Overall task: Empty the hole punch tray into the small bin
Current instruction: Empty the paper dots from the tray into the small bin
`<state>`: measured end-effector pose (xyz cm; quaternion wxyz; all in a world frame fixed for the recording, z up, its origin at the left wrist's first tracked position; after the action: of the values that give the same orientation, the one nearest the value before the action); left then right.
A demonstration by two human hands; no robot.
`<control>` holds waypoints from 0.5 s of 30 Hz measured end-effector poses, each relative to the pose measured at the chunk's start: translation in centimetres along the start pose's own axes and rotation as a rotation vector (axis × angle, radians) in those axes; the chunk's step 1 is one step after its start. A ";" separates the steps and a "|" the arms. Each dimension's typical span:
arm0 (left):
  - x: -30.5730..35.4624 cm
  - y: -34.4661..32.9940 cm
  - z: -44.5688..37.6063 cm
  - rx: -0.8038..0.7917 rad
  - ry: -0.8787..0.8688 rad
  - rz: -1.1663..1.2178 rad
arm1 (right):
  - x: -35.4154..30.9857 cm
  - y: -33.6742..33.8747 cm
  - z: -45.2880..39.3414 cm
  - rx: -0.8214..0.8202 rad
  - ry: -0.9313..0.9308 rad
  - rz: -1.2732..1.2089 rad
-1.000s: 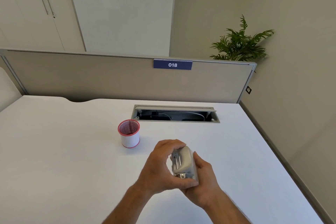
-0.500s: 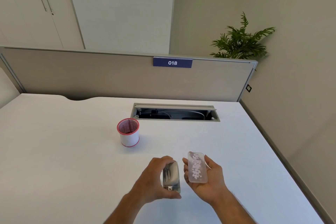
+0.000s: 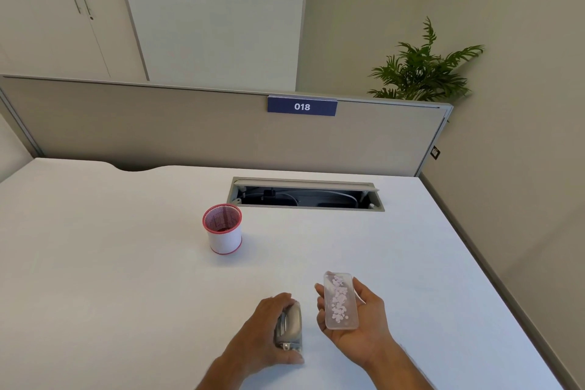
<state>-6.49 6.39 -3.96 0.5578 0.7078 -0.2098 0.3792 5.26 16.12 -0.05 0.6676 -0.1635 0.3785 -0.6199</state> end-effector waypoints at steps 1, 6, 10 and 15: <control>-0.1 0.0 0.0 0.001 0.009 0.005 | 0.1 0.0 0.0 0.000 -0.001 -0.004; -0.3 -0.1 -0.1 -0.022 0.010 0.022 | 0.6 -0.1 -0.3 -0.002 -0.011 -0.015; -0.7 0.8 0.3 0.021 0.044 0.067 | 0.9 -0.8 -0.6 -0.022 -0.027 -0.029; -2.2 4.5 1.3 0.168 0.157 0.003 | 1.2 -3.1 -1.6 -0.062 -0.043 -0.030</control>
<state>-10.70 3.63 -2.98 0.5107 0.7198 -0.1344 0.4505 1.91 14.84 0.64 0.6611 -0.2029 0.3805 -0.6140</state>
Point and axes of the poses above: each hand's wrist, its own z-axis away from the middle knuckle, its own y-axis out of the back of the hand, x = y × z, the point moved 9 cm from there along -z, towards the middle knuckle, and after that the axes turned 5 degrees about -y, right-handed, at the moved point
